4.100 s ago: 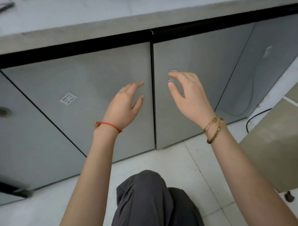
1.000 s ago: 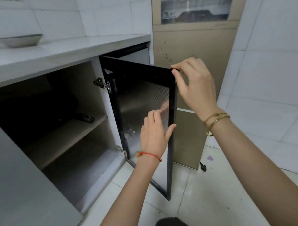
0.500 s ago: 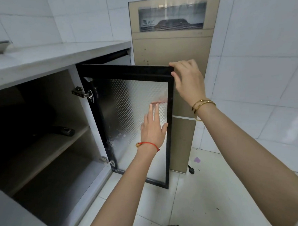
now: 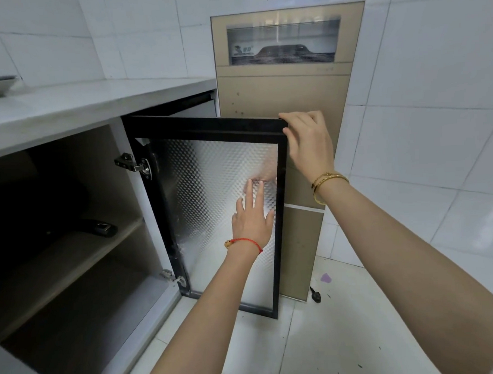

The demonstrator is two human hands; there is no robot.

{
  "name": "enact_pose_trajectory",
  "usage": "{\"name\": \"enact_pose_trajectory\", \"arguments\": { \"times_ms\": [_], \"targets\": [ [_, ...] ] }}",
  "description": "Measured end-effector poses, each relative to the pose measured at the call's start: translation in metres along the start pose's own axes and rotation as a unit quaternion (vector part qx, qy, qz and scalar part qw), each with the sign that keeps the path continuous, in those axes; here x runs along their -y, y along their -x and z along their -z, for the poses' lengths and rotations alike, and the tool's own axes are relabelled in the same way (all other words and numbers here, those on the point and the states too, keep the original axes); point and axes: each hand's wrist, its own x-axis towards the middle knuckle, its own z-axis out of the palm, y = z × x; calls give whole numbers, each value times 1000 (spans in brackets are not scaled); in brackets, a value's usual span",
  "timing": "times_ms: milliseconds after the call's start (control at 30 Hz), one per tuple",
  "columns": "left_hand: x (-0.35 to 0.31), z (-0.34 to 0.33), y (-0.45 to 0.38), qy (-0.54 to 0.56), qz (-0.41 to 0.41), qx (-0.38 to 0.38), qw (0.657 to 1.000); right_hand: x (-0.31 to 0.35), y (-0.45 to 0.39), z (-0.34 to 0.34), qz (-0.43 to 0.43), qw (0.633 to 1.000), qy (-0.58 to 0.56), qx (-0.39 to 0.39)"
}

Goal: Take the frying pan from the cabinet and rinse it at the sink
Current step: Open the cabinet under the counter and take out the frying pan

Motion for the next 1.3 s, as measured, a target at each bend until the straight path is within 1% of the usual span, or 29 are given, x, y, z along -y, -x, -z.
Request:
{"name": "enact_pose_trajectory", "arguments": {
  "times_ms": [300, 500, 633, 700, 800, 867, 967, 1033, 1133, 1200, 1300],
  "targets": [
    [0, 16, 9, -16, 0, 21, 1000, 2, 3, 2, -18, 999, -30, 4],
    [2, 36, 30, -40, 14, 50, 998, 11, 1, 12, -38, 998, -44, 33],
    [4, 66, 54, -41, 25, 36, 998, 16, 0, 20, -46, 996, -48, 57],
    [11, 83, 67, -48, 31, 28, 998, 24, 2, 25, -31, 996, -62, 48],
    [26, 110, 88, -66, 53, 8, 996, 46, 6, 28, 22, 996, -89, 15],
    [36, 128, 103, -62, 76, -7, 995, 66, 9, 24, 48, 992, -120, 14],
    [51, 155, 126, -66, 108, -38, 991, 104, 17, 12, 60, 978, -192, 47],
    [61, 169, 142, -80, 128, -58, 987, 127, 25, 0, 60, 967, -230, 92],
    [78, 184, 165, -90, 161, -73, 980, 159, 42, -19, 53, 953, -245, 172],
    [91, 190, 179, -95, 181, -80, 976, 179, 54, -31, 54, 944, -251, 205],
    [116, 193, 192, -84, 220, -88, 968, 205, 68, -55, 32, 926, -269, 263]
  ]
}}
